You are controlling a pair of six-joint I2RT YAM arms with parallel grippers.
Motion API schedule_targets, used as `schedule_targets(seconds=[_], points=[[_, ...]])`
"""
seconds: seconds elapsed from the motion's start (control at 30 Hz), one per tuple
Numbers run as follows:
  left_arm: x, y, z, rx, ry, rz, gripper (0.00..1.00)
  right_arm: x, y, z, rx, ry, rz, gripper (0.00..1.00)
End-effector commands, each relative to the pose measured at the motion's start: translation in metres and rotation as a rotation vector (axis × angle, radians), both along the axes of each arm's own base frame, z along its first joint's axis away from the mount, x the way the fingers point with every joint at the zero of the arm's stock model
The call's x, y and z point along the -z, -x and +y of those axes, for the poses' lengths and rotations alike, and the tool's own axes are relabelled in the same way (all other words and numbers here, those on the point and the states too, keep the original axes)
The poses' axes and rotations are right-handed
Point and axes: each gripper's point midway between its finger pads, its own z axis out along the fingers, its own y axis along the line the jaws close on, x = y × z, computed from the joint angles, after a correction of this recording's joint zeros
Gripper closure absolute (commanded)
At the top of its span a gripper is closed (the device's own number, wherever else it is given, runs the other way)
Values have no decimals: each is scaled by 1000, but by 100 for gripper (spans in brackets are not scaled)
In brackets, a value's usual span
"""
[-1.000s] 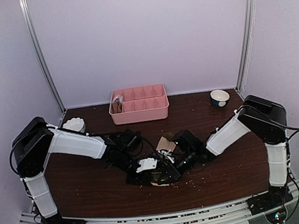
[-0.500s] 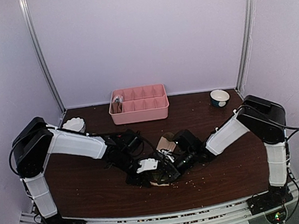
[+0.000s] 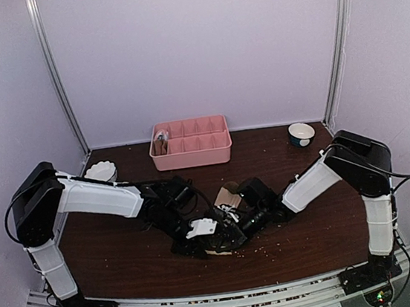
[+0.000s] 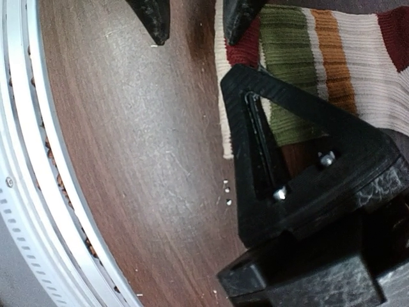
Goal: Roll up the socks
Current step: Roll the sock at the center of the board.
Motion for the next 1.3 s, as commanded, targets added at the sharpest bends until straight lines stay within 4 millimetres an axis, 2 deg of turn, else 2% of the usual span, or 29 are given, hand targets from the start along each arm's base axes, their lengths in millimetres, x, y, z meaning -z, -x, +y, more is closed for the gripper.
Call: schedule_targets(seconds=[0.0,0.13,0.27,0.37,0.43,0.5,0.67,0.77,1.13,1.27], points=[[7,-6,-6,-9,-14,-27,72,75,18,-47,84,290,127,100],[18,-12,-5,-29,-47,-40,76,75,18,-47,88,289,131,100],[25,-20,-3,-64,-77,-64,91,72,17,-45,92,275,132,100],[31,-25,-2,-95,-106,-62,95,69,17,-44,95,263,129,100],[35,-28,-1,-117,-126,-69,93,68,16,-43,96,256,127,100],[34,-31,0,-129,-126,-81,83,69,18,-44,93,258,131,100],[13,-26,-1,-101,-79,-95,74,71,19,-46,95,264,136,100],[6,-26,-2,-93,-62,-101,73,71,19,-46,94,260,136,100],[3,-21,-7,-58,-44,-90,73,72,20,-46,94,255,146,100],[-13,-18,-12,-37,-5,-88,73,72,21,-46,94,255,147,100]])
